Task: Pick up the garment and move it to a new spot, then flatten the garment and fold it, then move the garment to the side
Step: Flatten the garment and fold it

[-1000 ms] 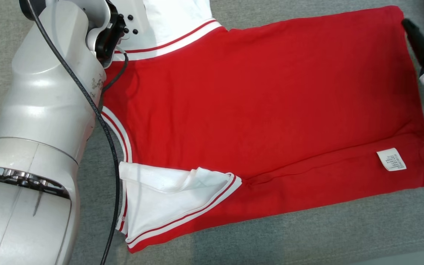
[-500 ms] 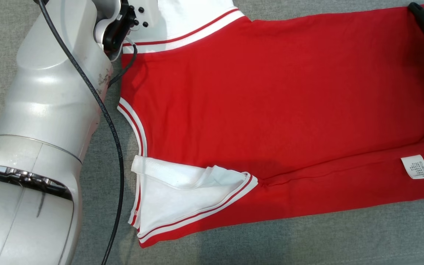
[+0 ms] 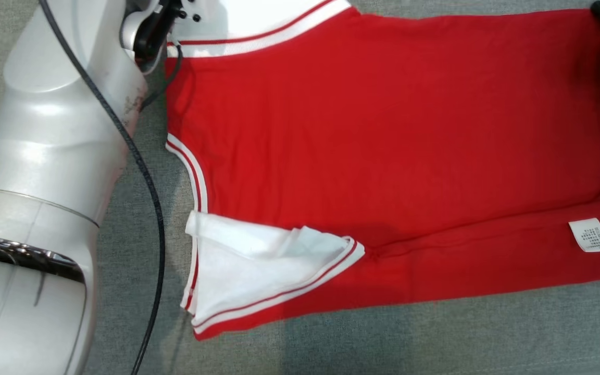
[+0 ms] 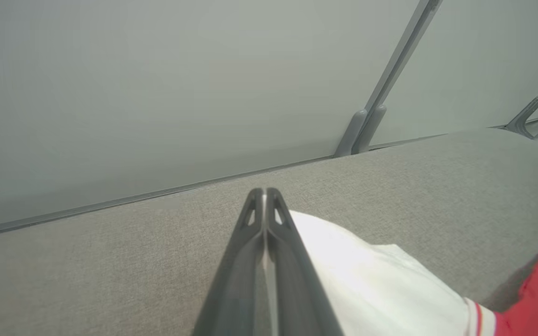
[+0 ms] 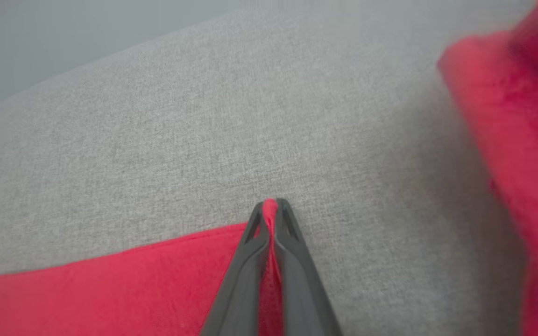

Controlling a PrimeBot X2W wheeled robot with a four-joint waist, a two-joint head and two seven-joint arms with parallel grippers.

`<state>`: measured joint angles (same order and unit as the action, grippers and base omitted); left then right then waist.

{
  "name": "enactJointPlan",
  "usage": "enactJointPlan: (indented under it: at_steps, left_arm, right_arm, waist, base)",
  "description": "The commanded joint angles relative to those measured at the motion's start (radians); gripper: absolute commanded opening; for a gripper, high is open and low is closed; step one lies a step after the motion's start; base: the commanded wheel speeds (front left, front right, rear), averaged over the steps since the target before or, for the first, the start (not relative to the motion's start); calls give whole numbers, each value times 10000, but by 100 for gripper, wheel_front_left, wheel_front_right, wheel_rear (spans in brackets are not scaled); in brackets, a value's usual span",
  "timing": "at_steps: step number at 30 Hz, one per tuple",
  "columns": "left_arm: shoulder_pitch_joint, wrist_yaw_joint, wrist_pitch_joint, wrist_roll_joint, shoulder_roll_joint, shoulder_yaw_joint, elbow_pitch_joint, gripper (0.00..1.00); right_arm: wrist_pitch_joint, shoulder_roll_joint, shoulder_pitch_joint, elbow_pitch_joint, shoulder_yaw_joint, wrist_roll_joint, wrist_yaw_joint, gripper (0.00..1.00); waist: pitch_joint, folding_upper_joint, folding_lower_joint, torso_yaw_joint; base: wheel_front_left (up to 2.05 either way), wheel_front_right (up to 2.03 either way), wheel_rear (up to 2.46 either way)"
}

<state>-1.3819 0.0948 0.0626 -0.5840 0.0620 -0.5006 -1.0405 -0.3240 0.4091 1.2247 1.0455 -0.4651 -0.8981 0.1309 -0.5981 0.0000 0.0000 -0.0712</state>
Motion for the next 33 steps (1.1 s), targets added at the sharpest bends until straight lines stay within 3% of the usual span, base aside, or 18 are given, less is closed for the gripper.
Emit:
enactJointPlan:
  at_steps: [1, 7, 16, 25, 33]
  left_arm:
    - [-215, -114, -128, 117, 429, 104, 328, 0]
    - [-62, -207, -1380, 248, 742, 154, 1026, 0]
    - [743, 112, -2534, 36, 862, 100, 1820, 0]
    - [2881, 258, -2899, -742, 1032, 271, 2957, 0]
    - [5387, -83, -2964, -1216, 1222, 405, 4889, 0]
  right_arm:
    - [131, 104, -70, -179, -107, -9, -2, 0]
    - [2366, 411, 74, -307, -348, 231, -2, 0]
    - [5076, 906, -735, -848, -1077, 268, -2, 0]
    - [5820, 1517, -2491, -1446, -1494, 29, -2, 0]
    - [5854, 1770, -4395, -2675, -348, 838, -2, 0]
  waist:
    - [24, 0, 0, -17]
    - [142, 0, 0, 23]
    - [502, 0, 0, 244]
    - [1402, 0, 0, 419]
    - [2317, 0, 0, 633]
  base:
    - [0, 0, 0]
    - [0, 0, 0]
    - [0, 0, 0]
    - [0, 0, 0]
    - [0, 0, 0]
